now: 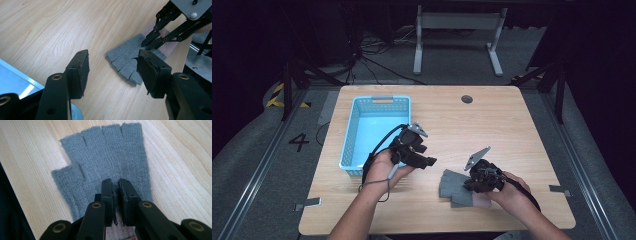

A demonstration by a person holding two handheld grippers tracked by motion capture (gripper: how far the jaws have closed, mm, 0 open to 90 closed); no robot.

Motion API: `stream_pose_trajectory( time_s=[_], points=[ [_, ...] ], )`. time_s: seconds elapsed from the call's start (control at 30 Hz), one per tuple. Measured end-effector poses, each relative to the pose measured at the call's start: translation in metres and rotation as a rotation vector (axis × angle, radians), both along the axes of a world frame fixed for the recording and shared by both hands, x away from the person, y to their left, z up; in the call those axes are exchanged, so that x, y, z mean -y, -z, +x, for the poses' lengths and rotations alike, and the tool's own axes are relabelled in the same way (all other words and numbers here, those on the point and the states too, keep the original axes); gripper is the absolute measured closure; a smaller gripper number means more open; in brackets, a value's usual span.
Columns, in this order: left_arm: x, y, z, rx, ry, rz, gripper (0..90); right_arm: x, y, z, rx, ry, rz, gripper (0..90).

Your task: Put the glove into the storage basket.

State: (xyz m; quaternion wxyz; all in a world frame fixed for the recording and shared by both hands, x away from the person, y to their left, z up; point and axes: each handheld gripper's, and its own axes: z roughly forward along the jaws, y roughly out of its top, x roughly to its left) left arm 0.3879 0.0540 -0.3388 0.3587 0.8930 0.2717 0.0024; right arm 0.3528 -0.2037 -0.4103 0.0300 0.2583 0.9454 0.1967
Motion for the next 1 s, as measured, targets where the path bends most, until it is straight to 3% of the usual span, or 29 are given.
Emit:
stream_pose_trajectory(
  time_s=[0.47,0.63,0.77,1.0],
  points=[
    [0.0,0.0,-0.001,-0.002,0.001,0.002,44.0,0.002,0.008,0.007,-0.009,-0.005,0.005,81.5],
    [0.001,0.001,0.0,-0.003,0.001,0.002,44.0,0.004,0.009,0.011,0.018,-0.013,0.007,81.1],
    [0.002,0.001,-0.001,-0.003,0.002,0.002,44.0,0.008,0.01,0.018,0.015,-0.006,0.031,80.6],
    [0.001,0.002,0.0,-0.005,0.002,0.005,43.9,0.015,-0.002,0.015,0.02,0.001,0.107,68.4]
  ],
)
